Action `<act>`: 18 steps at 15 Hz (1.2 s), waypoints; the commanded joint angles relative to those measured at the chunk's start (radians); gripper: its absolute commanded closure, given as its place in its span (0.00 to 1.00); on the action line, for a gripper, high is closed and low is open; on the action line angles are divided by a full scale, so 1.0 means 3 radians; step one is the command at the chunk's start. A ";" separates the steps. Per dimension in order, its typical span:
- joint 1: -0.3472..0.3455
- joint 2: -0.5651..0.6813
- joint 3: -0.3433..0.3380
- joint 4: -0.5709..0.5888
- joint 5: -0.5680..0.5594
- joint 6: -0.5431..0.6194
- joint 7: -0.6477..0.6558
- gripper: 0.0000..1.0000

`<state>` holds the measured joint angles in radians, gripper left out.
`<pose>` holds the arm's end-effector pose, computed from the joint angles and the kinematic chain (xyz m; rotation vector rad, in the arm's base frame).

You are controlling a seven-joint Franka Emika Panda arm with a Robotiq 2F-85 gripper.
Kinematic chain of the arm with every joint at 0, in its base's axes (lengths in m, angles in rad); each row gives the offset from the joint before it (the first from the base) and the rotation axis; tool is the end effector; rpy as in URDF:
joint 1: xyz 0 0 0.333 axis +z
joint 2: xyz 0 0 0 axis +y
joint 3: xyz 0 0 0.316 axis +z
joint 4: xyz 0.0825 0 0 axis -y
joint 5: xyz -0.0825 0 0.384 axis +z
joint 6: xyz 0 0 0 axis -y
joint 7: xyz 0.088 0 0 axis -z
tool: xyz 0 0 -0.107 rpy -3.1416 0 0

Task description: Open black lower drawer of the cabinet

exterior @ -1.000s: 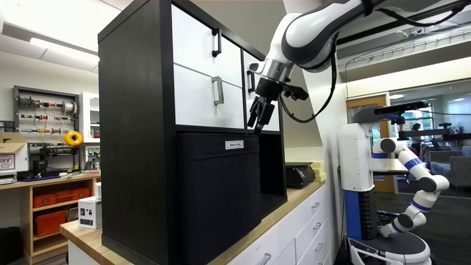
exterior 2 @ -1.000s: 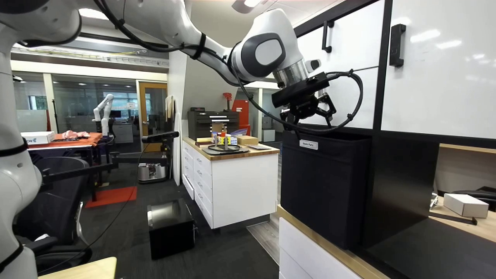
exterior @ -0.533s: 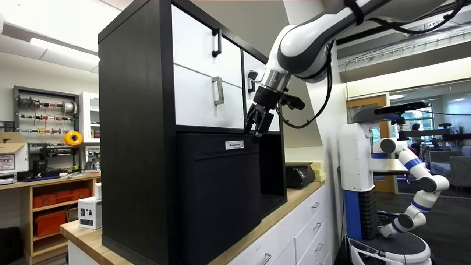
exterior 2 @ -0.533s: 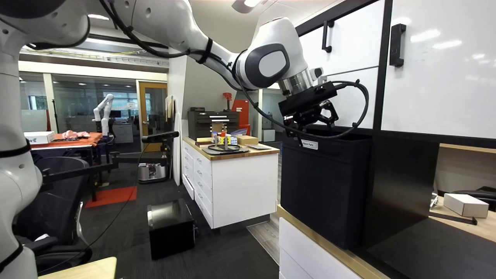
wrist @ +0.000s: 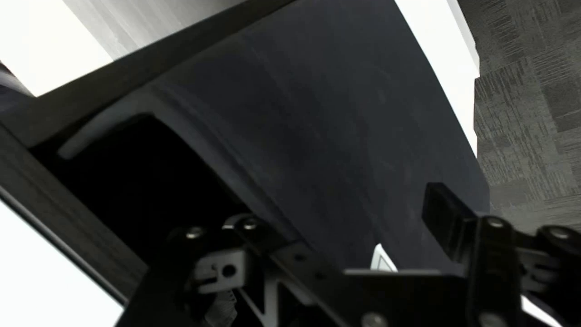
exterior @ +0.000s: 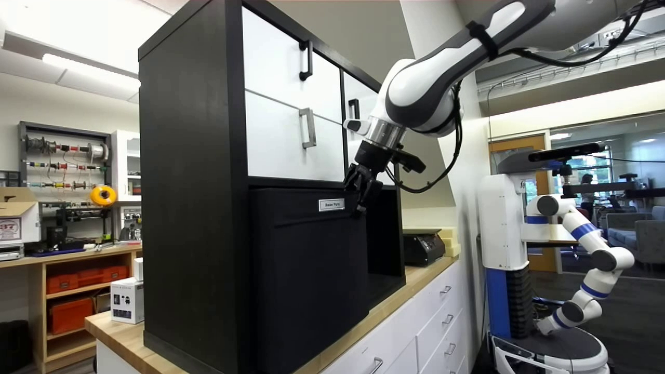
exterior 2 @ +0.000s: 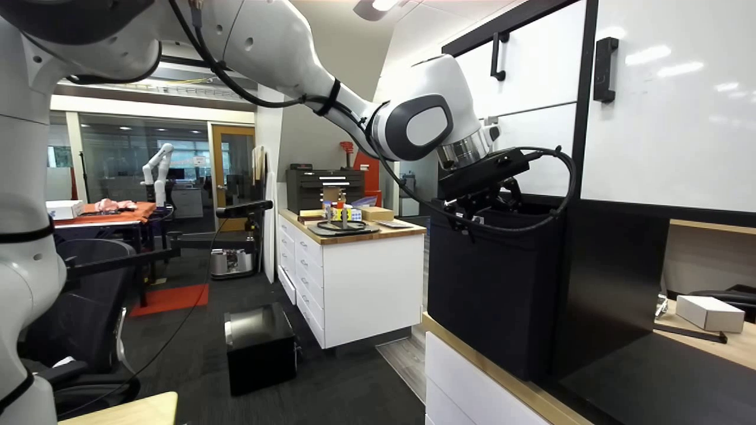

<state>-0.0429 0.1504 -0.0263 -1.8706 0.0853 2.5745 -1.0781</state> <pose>0.6400 -0.0450 0.4955 2.4935 1.2845 0.7165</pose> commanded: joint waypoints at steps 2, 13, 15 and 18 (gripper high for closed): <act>-0.0100 -0.0065 0.0060 -0.0003 0.0082 0.0019 -0.0072 0.55; -0.0149 -0.0221 0.0057 -0.0238 0.0104 0.0002 -0.0201 0.95; -0.0150 -0.0320 0.0043 -0.0376 0.0098 0.0008 -0.0292 0.94; -0.0154 -0.0433 0.0016 -0.0527 0.0099 0.0032 -0.0380 0.95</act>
<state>-0.0663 0.1095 -0.0202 -1.9067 0.0999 2.5813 -1.1591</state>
